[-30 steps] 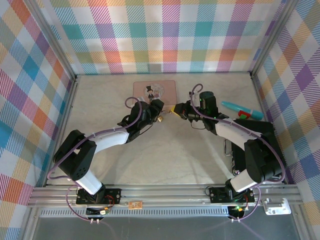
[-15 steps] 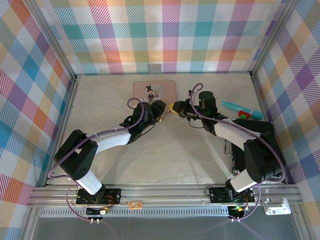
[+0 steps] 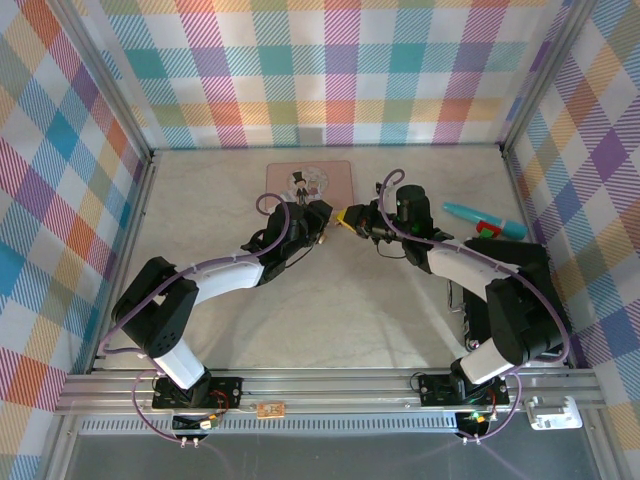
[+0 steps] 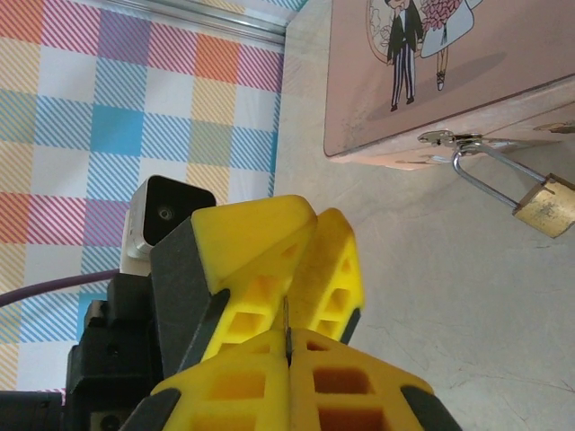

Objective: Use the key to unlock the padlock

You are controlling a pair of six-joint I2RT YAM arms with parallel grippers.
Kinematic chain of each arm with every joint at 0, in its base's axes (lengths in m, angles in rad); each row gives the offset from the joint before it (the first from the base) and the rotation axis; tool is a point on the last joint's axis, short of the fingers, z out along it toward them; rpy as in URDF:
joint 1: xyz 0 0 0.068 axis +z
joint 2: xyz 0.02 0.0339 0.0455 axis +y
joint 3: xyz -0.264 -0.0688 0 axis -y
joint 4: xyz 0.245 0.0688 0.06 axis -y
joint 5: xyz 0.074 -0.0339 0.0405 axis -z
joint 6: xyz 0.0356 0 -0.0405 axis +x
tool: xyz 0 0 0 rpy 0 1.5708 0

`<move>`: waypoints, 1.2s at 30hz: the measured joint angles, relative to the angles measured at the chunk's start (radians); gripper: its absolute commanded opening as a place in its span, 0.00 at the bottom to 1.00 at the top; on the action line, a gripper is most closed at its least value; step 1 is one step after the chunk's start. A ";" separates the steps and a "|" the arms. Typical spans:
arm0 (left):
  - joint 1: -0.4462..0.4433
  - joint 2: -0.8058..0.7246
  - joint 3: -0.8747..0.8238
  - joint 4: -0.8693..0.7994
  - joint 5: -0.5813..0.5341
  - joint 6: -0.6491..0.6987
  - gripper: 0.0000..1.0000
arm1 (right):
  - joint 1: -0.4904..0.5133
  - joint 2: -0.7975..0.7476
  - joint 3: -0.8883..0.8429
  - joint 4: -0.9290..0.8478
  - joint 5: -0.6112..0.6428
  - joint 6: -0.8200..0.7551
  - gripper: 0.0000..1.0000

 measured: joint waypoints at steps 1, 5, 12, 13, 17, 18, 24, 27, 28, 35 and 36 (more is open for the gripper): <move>0.000 0.000 0.000 0.001 0.000 -0.002 0.10 | 0.001 0.003 0.000 0.000 -0.001 0.000 0.00; 0.001 0.001 0.000 0.002 -0.005 -0.010 0.01 | 0.002 0.019 0.000 0.015 -0.010 0.000 0.00; 0.007 0.000 0.003 0.002 0.015 -0.003 0.00 | -0.003 0.020 0.013 -0.002 -0.044 -0.042 0.28; 0.010 -0.001 0.003 0.002 0.021 0.004 0.00 | -0.007 0.020 0.016 -0.004 -0.055 -0.051 0.33; 0.025 -0.026 0.003 0.001 0.034 0.052 0.00 | -0.025 0.019 0.018 -0.009 -0.098 -0.075 0.46; 0.029 -0.039 0.003 0.001 0.034 0.064 0.00 | -0.030 0.019 0.018 -0.009 -0.107 -0.080 0.46; 0.043 -0.111 0.003 -0.001 0.040 0.130 0.00 | -0.035 0.019 0.003 0.032 -0.156 -0.079 0.46; 0.043 -0.112 0.003 -0.005 0.045 0.142 0.00 | -0.036 0.019 -0.022 0.079 -0.170 -0.068 0.45; 0.043 -0.112 0.003 -0.005 0.046 0.143 0.00 | -0.036 0.019 -0.029 0.093 -0.173 -0.062 0.45; 0.043 -0.112 0.003 -0.005 0.048 0.152 0.00 | -0.036 0.003 -0.037 0.152 -0.180 -0.049 0.44; 0.043 -0.112 0.003 -0.005 0.048 0.153 0.00 | -0.036 -0.001 -0.037 0.157 -0.180 -0.047 0.44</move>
